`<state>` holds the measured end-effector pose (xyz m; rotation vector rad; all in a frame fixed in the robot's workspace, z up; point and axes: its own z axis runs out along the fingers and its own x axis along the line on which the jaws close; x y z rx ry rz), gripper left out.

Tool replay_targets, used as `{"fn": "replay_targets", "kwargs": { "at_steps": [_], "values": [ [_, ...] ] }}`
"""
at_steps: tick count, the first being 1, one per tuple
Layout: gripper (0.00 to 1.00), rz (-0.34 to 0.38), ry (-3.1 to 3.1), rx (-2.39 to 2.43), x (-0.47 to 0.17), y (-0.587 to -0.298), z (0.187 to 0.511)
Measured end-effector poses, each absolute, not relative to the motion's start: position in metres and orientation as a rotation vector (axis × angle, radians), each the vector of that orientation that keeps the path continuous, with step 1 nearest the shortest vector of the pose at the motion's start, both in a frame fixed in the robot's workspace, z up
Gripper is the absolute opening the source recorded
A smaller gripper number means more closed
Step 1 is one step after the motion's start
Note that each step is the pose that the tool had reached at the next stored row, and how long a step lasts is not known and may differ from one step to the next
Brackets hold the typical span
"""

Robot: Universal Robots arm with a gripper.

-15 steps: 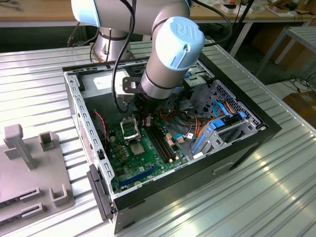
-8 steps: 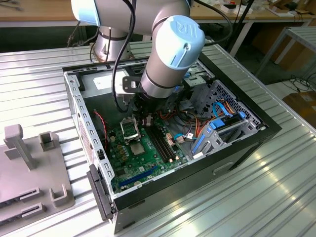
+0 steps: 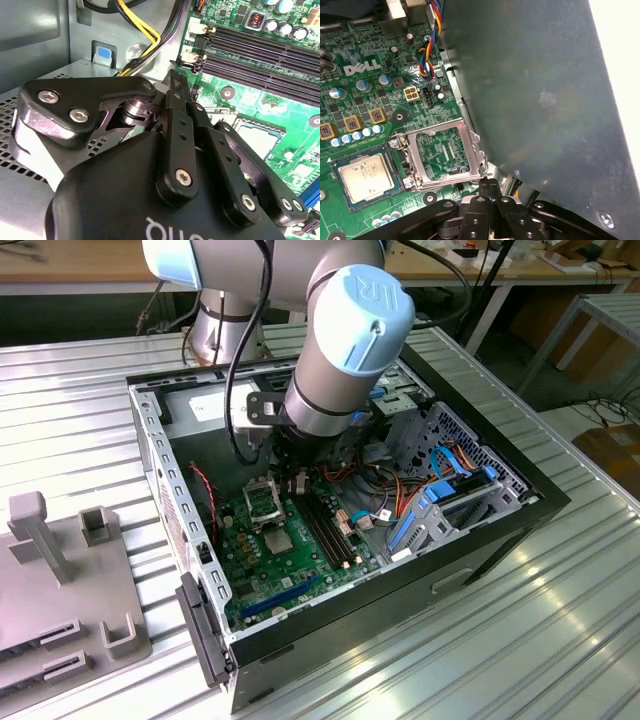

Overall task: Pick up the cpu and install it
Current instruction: 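Close the cpu cover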

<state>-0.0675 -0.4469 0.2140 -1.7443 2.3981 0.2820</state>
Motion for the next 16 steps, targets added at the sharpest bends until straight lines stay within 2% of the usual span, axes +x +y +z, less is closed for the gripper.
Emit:
{"fn": "replay_targets", "kwargs": {
  "at_steps": [16],
  "values": [
    [0.11, 0.265, 2.409, -1.752, -0.0683, -0.4469, 0.2193]
  ]
}}
